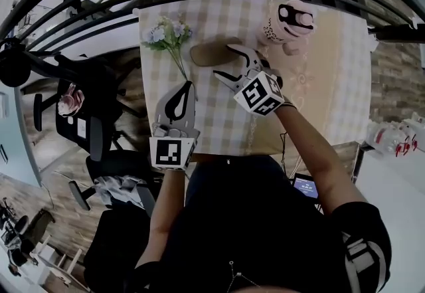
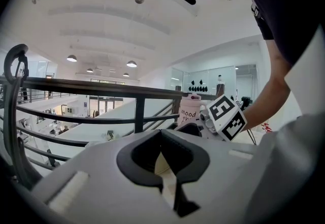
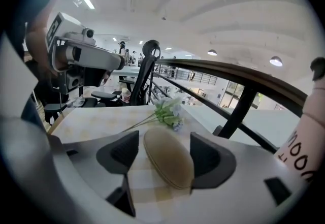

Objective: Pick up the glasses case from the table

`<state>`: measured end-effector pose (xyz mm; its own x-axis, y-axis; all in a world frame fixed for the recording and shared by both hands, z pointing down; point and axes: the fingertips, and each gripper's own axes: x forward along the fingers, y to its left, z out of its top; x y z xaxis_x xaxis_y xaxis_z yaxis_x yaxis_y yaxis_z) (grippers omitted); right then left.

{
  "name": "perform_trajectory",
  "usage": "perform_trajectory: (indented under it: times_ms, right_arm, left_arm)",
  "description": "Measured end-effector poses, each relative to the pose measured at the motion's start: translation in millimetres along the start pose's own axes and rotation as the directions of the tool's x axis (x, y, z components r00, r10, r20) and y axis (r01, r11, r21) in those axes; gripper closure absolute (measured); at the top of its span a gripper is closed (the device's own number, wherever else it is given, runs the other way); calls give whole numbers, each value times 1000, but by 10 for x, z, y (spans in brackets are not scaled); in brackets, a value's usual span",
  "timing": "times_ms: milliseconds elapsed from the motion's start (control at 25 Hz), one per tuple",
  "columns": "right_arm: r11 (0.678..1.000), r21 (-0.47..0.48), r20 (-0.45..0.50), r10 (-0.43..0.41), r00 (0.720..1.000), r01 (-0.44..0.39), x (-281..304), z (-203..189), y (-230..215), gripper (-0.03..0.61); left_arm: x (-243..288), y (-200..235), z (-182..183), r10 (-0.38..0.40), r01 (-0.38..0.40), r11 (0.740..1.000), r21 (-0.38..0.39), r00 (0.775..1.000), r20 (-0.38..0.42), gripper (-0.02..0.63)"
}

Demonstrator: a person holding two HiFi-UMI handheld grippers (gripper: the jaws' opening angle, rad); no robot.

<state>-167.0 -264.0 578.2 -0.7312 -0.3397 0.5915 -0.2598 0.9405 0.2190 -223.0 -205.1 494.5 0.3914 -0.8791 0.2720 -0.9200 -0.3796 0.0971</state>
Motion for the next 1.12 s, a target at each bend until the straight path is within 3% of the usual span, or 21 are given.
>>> perform_trajectory:
  times_ms: [360, 800, 1120]
  right_arm:
    - [995, -53, -103, 81, 991, -87, 212, -261, -39, 277]
    - [953, -249, -227, 115, 967, -172, 487, -419, 25, 245]
    - [933, -273, -281, 154, 947, -233, 603, -481, 71, 225]
  left_arm:
    - [127, 25, -100, 11, -11, 1000, 23, 1000, -12, 603]
    - [146, -73, -208, 23, -24, 999, -21, 998, -51, 603]
    - [145, -65, -247, 33, -35, 999, -28, 998, -62, 603]
